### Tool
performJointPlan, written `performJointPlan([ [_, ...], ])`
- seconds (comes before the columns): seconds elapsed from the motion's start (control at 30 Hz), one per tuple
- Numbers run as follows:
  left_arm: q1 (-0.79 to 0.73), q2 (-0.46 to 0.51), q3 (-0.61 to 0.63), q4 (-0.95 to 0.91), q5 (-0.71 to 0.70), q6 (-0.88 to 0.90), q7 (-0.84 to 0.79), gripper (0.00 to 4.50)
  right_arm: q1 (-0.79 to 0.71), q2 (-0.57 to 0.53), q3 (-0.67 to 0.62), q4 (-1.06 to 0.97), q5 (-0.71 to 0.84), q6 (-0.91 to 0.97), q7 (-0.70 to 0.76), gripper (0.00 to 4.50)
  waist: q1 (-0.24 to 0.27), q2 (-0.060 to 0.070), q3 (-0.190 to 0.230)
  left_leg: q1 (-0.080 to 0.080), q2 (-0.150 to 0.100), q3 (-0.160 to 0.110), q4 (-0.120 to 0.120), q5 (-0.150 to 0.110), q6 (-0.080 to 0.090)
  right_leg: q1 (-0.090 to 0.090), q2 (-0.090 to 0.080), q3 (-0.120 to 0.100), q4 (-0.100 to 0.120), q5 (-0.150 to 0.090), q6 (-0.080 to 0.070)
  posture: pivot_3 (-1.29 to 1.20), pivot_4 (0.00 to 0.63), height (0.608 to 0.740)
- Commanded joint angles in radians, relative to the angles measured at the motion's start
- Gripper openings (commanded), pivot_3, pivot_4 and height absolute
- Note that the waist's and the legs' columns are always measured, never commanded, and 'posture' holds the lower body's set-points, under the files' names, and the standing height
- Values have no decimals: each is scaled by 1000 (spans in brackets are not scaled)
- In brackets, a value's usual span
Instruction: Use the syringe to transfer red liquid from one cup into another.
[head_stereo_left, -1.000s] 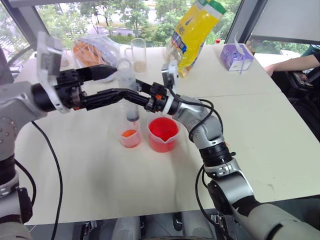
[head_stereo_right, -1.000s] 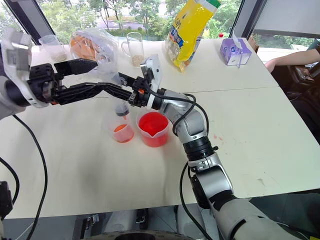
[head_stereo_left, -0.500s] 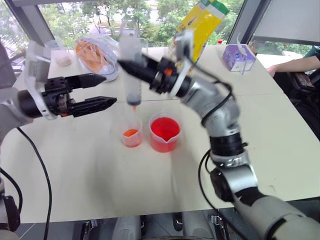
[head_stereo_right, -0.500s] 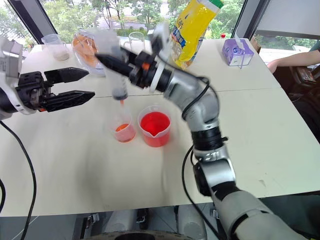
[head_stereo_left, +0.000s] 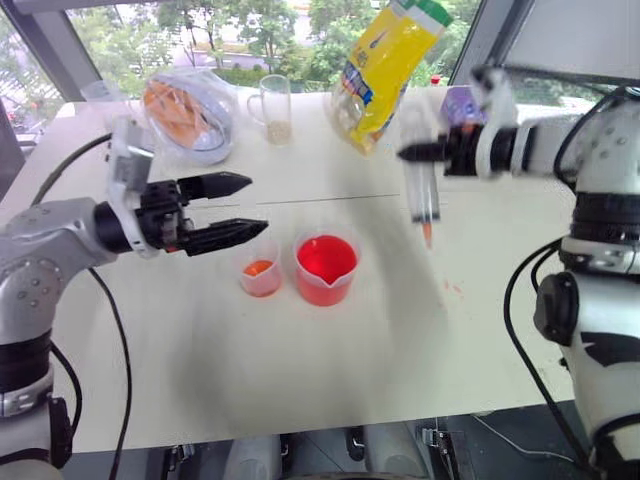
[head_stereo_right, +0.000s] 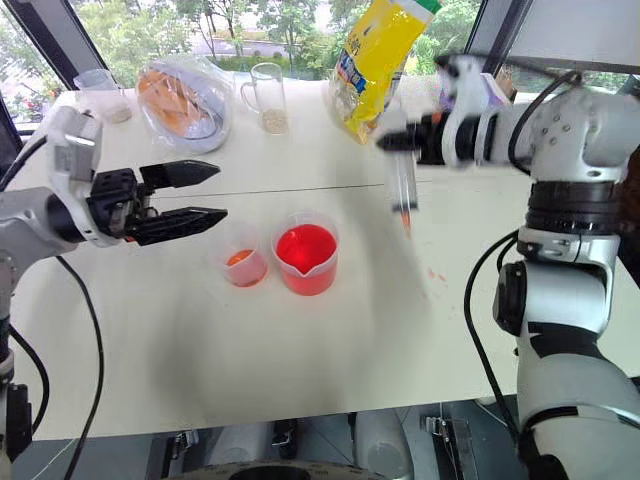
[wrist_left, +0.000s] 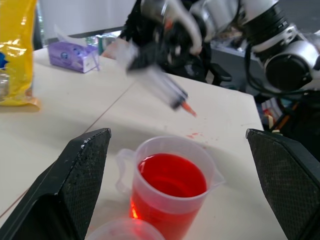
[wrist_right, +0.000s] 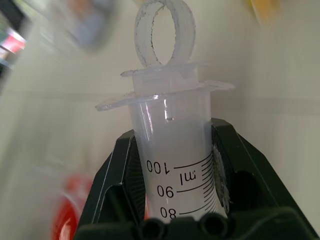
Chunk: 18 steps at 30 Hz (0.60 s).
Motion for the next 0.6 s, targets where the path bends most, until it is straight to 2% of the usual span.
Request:
performJointPlan([
  [0.03, -8, 3, 8, -31, -8, -8, 2, 4460, 18, -11, 3, 16, -57, 23, -30, 1389, 2, 0, 0, 0, 0, 0, 0, 0, 0, 0, 0, 0, 0, 0, 0, 0, 150, 740],
  [0.3, 8, 27, -25, -63, 23, -8, -11, 4460, 64, 61, 9, 105, -147, -59, -50, 1389, 2, 0, 0, 0, -1, 0, 1, 0, 0, 0, 0, 0, 0, 0, 0, 0, 150, 740],
  [0.43, 29, 45, -28, -102, 13, 3, -14, 4500, 87, 73, 34, 111, -170, -96, -32, 3250, 2, 0, 0, 0, -1, 0, 0, 0, 0, 0, 0, 0, 0, 0, 0, 0, 150, 740],
  [0.5, 32, 48, -23, -108, 5, 8, -11, 4500, 93, 69, 41, 99, -173, -97, -16, 4328, 4, 0, 0, 0, -1, 0, 0, 0, 0, 0, 0, 0, 0, 0, 0, 0, 150, 740],
  [0.6, 43, 55, -13, -117, -12, 20, -9, 4500, 106, 39, 74, 31, -165, -90, 20, 4425, 4, 0, 0, -1, -1, -1, 1, 0, 0, 0, 0, 0, 0, 0, 0, 0, 150, 740],
])
